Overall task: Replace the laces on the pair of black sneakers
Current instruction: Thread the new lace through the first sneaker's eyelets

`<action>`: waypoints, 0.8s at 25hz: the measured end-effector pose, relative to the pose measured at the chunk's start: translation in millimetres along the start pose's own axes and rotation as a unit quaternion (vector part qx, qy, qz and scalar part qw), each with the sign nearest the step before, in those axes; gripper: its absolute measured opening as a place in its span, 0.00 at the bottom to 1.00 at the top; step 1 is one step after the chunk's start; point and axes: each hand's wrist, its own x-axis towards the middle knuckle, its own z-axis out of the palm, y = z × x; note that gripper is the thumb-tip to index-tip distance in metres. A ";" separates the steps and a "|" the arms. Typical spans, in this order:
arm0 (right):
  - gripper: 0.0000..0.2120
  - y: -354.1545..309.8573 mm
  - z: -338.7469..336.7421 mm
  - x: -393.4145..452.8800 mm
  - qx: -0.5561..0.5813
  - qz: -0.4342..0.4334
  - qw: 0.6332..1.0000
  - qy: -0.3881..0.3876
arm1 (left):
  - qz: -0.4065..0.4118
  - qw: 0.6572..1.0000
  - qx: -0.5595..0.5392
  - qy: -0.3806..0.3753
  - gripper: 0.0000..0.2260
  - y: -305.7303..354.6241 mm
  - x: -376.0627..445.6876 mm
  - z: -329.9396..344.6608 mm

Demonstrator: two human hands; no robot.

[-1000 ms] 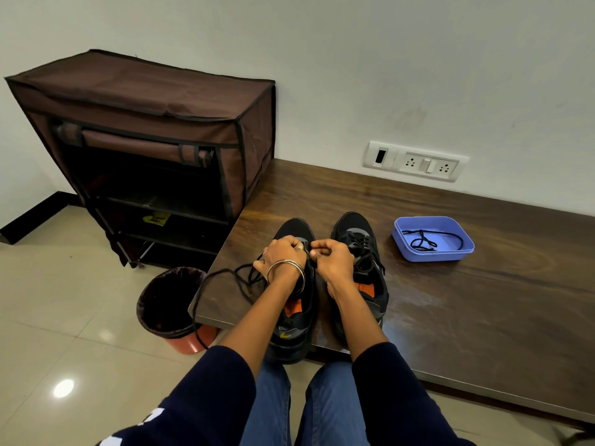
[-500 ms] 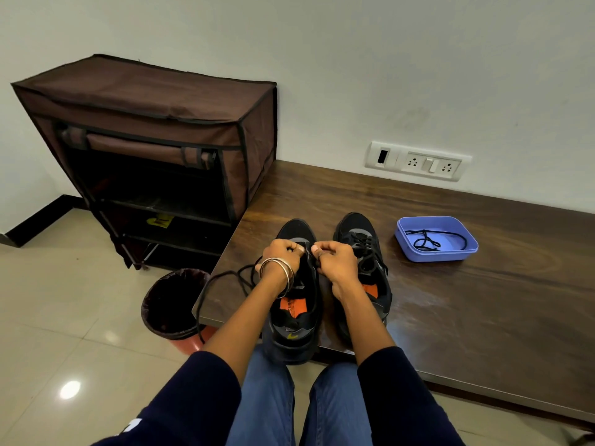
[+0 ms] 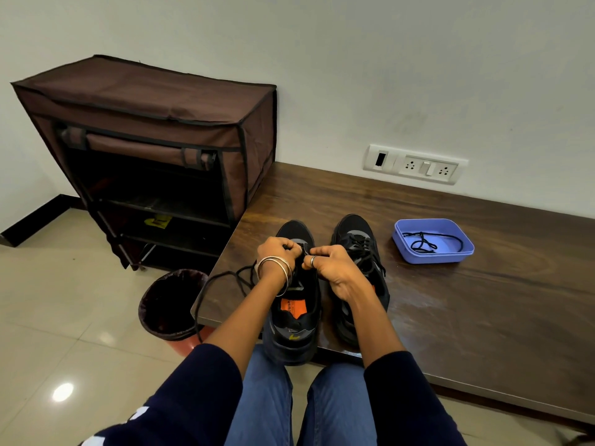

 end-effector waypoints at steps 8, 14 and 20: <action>0.10 -3.6 -3.9 -2.8 -0.021 0.006 0.999 -0.026 | -0.024 1.000 0.008 -0.002 0.11 1.1 2.0 4.1; 0.12 -5.2 -5.0 -3.7 -0.029 -0.006 0.999 -0.043 | -0.022 1.000 0.022 0.007 0.06 3.1 0.8 7.7; 0.21 -2.3 -7.3 2.7 -0.023 0.003 0.998 -0.051 | -0.090 0.994 -0.054 -0.020 0.11 -0.1 13.0 12.0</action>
